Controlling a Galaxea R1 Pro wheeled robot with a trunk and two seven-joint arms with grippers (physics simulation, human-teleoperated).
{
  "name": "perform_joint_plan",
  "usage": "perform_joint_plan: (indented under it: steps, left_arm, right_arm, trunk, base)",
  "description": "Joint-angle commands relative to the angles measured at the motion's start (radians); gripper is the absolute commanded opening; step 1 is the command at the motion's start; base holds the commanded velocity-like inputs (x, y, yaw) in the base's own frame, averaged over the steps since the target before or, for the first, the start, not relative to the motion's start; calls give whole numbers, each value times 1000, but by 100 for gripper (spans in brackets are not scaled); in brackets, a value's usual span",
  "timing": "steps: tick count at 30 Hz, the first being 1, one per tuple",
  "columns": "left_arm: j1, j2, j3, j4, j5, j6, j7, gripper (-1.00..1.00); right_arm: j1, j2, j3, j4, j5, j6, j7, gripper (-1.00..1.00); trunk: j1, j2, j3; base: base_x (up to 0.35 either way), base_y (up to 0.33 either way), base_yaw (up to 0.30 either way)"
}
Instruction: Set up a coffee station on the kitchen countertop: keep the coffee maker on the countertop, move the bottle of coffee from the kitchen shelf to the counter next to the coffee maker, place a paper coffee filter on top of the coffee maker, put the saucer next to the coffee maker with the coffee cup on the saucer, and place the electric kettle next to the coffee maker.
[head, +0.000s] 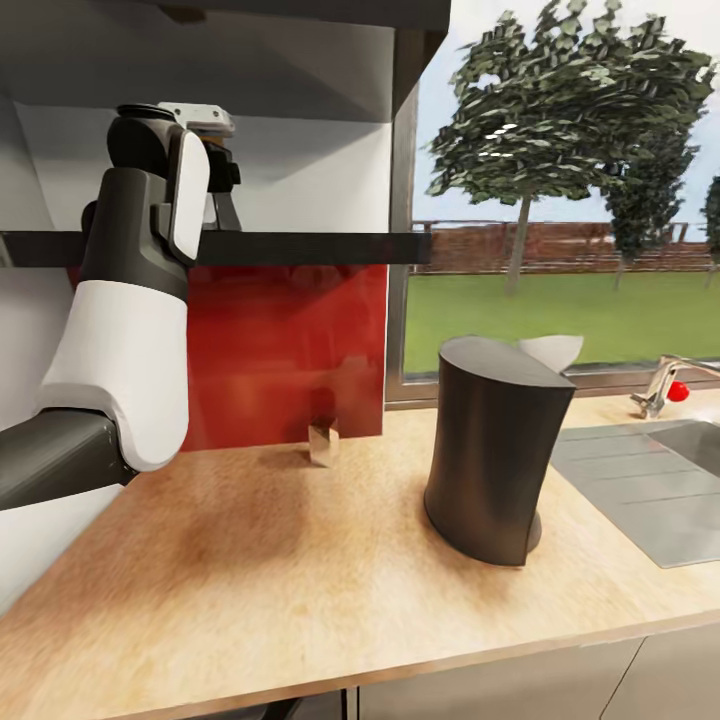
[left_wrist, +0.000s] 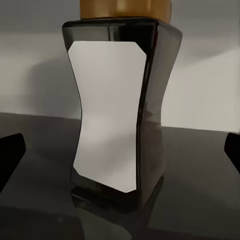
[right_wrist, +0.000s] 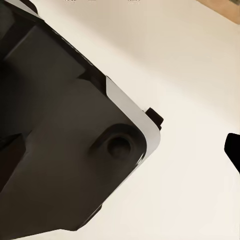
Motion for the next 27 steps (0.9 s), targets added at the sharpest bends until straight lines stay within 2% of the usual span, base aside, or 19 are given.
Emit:
perform_joint_plan:
  steps: [1,14,27]
  left_arm:
    - [-1,-1,3,0,-6,4,-3,100]
    - [-1,0,5,0,-6,3,-4,100]
    - [-1,0,6,-1,-6,4,-4,100]
  right_arm:
    - [-1,0,6,3,-5,-7,3,100]
    - [-1,0,6,3,-5,-7,3,100]
    - [-1,0,6,3,-5,-7,3,100]
  trunk:
    - [0,-1,-2]
    - [0,-1,-2]
    - [0,-1,-2]
  base:
    - [171,48,0]
    - [107,14,0]
    - [48,9,0]
